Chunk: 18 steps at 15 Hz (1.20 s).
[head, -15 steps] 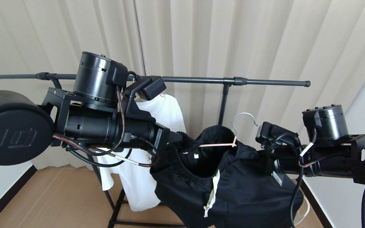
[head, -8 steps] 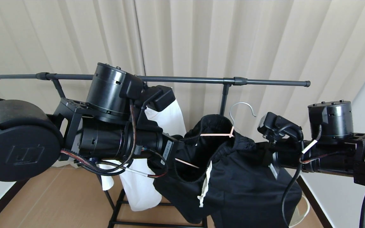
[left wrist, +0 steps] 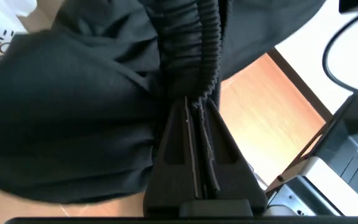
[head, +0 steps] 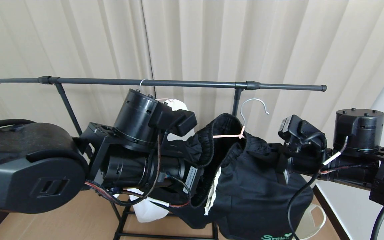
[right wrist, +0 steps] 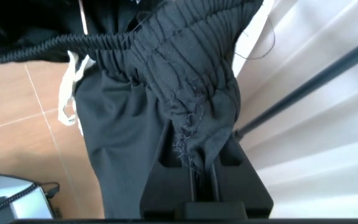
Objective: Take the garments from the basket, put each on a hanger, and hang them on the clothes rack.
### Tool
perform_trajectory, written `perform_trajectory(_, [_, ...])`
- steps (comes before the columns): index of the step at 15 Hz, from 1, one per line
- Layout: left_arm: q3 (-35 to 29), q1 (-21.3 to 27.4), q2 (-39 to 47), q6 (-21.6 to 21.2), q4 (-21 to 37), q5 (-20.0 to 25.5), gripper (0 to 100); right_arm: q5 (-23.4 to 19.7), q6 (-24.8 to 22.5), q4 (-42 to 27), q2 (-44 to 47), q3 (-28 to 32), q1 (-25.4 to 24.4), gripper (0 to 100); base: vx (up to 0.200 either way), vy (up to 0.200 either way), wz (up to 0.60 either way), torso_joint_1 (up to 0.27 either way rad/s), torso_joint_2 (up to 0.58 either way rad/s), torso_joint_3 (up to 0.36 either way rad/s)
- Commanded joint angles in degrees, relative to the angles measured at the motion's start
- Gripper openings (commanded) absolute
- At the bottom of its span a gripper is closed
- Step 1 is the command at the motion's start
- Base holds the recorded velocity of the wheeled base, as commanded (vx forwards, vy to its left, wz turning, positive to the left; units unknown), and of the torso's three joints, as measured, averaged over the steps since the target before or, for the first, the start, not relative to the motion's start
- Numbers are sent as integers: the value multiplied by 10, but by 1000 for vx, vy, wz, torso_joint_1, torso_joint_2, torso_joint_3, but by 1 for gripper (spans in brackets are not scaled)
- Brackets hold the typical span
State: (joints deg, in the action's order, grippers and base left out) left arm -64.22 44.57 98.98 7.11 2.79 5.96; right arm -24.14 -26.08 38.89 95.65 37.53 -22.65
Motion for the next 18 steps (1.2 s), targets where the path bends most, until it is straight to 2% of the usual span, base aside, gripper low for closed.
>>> perform_trajectory(1, [-8,3,21,7,-1,-1,0,-4,3,15,6,-11,0,0,0,0,0,0,0,0])
perform_trajectory(7, [-47,4,52,48,-2,-11,0,-29,10,88,16,-39,0,0,0,0,0,0,0,0])
perform_trajectory(9, [-59,25,66,63,-8,-49,0,-44,11,114,16,-48,0,0,0,0,0,0,0,0])
perform_trajectory(11, [-59,36,83,63,-42,-89,0,-51,11,131,15,-58,0,0,0,0,0,0,0,0])
perform_trajectory(15, [-61,42,90,63,-53,-93,0,-52,11,154,15,-66,0,0,0,0,0,0,0,0])
perform_trajectory(16, [-58,43,90,63,-61,-96,100,-55,10,154,14,-69,0,0,0,0,0,0,0,0])
perform_trajectory(18, [-57,44,90,63,-65,-101,100,-60,10,154,14,-69,0,0,0,0,0,0,0,0])
